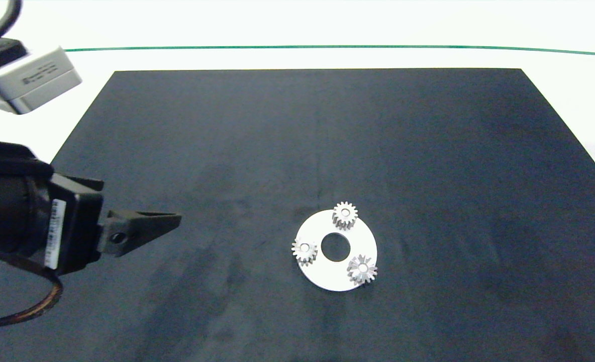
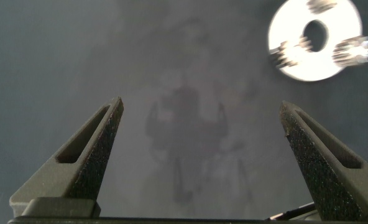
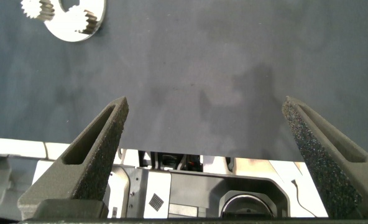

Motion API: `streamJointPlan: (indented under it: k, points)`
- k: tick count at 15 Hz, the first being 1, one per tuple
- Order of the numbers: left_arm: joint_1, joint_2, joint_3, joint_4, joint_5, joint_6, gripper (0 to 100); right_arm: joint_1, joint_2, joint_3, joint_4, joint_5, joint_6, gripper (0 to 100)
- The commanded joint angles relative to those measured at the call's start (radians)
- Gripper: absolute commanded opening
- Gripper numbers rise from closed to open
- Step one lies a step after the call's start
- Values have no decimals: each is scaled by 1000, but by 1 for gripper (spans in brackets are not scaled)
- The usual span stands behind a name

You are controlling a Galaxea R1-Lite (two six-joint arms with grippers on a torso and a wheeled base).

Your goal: Install three planetary gears onto the carrier pins

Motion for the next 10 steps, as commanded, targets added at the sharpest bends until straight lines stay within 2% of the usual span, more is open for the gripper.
streamJointPlan:
  k: [1,6,10]
  points:
    - [62,-120,73,1,3,-5,100,-6,0,1,5,2,2,100]
    - [119,-223,179,1,2,4,100,-17,-3,18,5,1,3,100]
    - [122,-278,233,1,15,6,100,-28,-3,21,5,1,3,100]
